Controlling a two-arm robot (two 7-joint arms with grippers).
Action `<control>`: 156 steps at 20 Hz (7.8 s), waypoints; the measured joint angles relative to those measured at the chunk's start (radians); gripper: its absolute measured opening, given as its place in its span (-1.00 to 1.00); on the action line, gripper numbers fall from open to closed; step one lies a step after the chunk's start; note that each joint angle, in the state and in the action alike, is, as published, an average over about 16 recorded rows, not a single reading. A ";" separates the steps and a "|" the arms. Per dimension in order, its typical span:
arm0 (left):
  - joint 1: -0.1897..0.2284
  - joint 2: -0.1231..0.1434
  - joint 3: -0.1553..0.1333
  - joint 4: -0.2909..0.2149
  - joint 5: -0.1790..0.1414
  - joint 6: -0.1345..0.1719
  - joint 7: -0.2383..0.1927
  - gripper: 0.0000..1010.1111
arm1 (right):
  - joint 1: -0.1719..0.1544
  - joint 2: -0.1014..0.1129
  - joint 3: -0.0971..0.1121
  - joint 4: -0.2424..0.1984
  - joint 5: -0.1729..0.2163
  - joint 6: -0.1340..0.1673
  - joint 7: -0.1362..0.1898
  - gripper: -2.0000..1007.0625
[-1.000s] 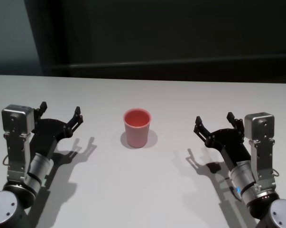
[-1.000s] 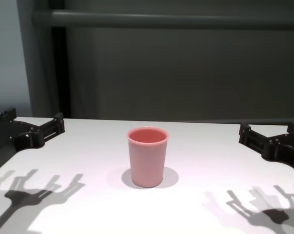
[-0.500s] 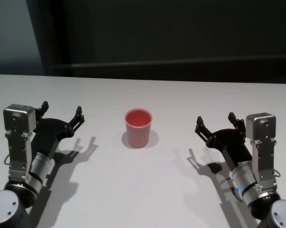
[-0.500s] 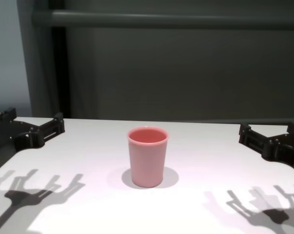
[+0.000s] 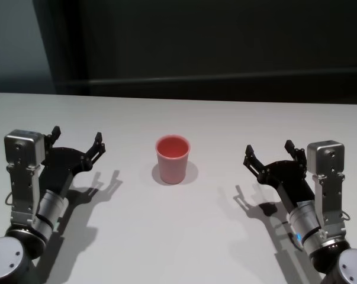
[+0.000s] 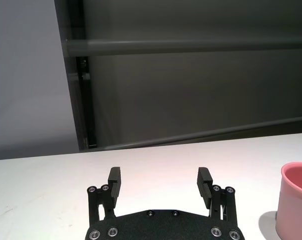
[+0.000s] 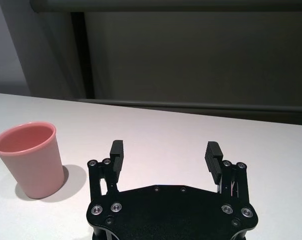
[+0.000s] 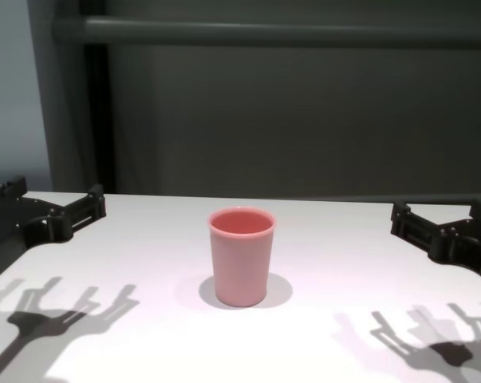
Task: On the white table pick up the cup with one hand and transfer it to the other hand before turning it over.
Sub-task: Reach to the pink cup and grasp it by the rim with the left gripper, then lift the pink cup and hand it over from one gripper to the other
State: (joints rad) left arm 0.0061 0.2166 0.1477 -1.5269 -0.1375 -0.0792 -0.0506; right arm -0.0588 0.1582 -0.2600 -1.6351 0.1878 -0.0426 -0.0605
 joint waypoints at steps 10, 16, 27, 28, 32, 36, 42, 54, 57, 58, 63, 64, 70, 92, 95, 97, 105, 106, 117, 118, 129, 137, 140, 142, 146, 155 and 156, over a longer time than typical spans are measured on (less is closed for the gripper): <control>0.000 0.000 0.000 0.000 0.000 0.000 0.000 0.99 | 0.000 0.000 0.000 0.000 0.000 0.000 0.000 0.99; 0.001 0.003 -0.002 -0.003 0.010 0.004 0.001 0.99 | 0.000 0.000 0.000 0.000 0.000 0.000 0.000 0.99; -0.008 0.051 -0.003 -0.050 0.100 0.026 -0.033 0.99 | 0.000 0.000 0.000 0.000 0.000 0.000 0.000 0.99; -0.012 0.060 -0.001 -0.056 0.111 0.028 -0.043 0.99 | 0.000 0.000 0.000 0.000 0.000 0.000 0.000 0.99; -0.031 0.106 0.016 -0.083 0.164 0.037 -0.098 0.99 | 0.000 0.000 0.000 0.000 0.000 0.000 0.000 0.99; -0.061 0.159 0.044 -0.111 0.215 0.044 -0.169 0.99 | 0.000 0.000 0.000 0.000 0.000 0.000 0.000 0.99; -0.126 0.253 0.104 -0.154 0.288 0.059 -0.296 0.99 | 0.000 0.000 0.000 0.000 0.000 0.000 0.000 0.99; -0.303 0.410 0.251 -0.204 0.417 0.077 -0.510 0.99 | 0.000 0.000 0.000 0.000 0.000 0.000 0.000 0.99; -0.349 0.434 0.294 -0.203 0.452 0.074 -0.555 0.99 | 0.000 0.000 0.000 0.000 0.000 0.000 0.000 0.99; -0.364 0.441 0.308 -0.202 0.463 0.072 -0.570 0.99 | 0.000 0.000 0.000 0.000 0.000 0.000 0.000 0.99; -0.439 0.463 0.383 -0.190 0.519 0.058 -0.646 0.99 | 0.000 0.000 0.000 0.000 0.000 0.000 0.000 0.99; -0.454 0.465 0.399 -0.186 0.529 0.054 -0.663 0.99 | 0.000 0.000 0.000 0.000 0.000 0.000 0.000 0.99; -0.547 0.461 0.489 -0.150 0.581 0.029 -0.759 0.99 | 0.000 0.000 0.000 0.000 0.000 0.000 0.000 0.99; -0.798 0.327 0.705 0.106 0.663 -0.065 -0.955 0.99 | 0.000 0.000 0.000 0.000 0.000 0.000 0.000 0.99; -0.820 0.306 0.725 0.144 0.666 -0.072 -0.968 0.99 | 0.000 0.000 0.000 0.000 0.000 0.000 0.000 0.99; -0.833 0.292 0.736 0.168 0.667 -0.076 -0.975 0.99 | 0.000 0.000 0.000 0.000 0.000 0.000 0.000 0.99; -0.874 0.250 0.774 0.247 0.665 -0.091 -0.995 0.99 | 0.000 0.000 0.000 0.000 0.000 0.000 0.000 0.99; -0.878 0.246 0.777 0.253 0.664 -0.092 -0.997 0.99 | 0.000 0.000 0.000 0.000 0.000 0.000 0.000 0.99; -0.894 0.231 0.797 0.281 0.635 -0.075 -1.010 0.89 | 0.000 0.000 0.000 0.000 0.000 0.000 0.000 0.99; -0.894 0.231 0.798 0.281 0.632 -0.073 -1.010 0.86 | 0.000 0.000 0.000 0.000 0.000 0.000 0.000 0.99; -0.884 0.242 0.818 0.271 0.602 -0.078 -1.003 0.33 | 0.000 0.000 0.000 0.000 0.000 0.000 0.000 0.99; -0.874 0.256 0.830 0.263 0.579 -0.086 -0.986 -0.25 | 0.000 0.000 0.000 0.000 0.000 0.000 0.000 0.99; -0.869 0.263 0.832 0.260 0.569 -0.089 -0.976 -0.46 | 0.000 0.000 0.000 0.000 0.000 0.000 0.000 0.99; -0.866 0.269 0.832 0.258 0.561 -0.092 -0.967 -0.58 | 0.000 0.000 0.000 0.000 0.000 0.000 0.000 0.99; -0.851 0.282 0.819 0.252 0.533 -0.102 -0.930 -0.76 | 0.000 0.000 0.000 0.000 0.000 0.000 0.000 0.99; -0.780 0.302 0.747 0.243 0.423 -0.139 -0.793 -0.89 | 0.000 0.000 0.000 0.000 0.000 0.000 0.000 0.99; -0.770 0.302 0.735 0.243 0.406 -0.144 -0.775 -0.89 | 0.000 0.000 0.000 0.000 0.000 0.000 0.000 0.99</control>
State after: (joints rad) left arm -0.7636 0.5190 0.8825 -1.2836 0.2687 -0.2233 -0.8259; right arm -0.0587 0.1582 -0.2601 -1.6351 0.1878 -0.0426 -0.0606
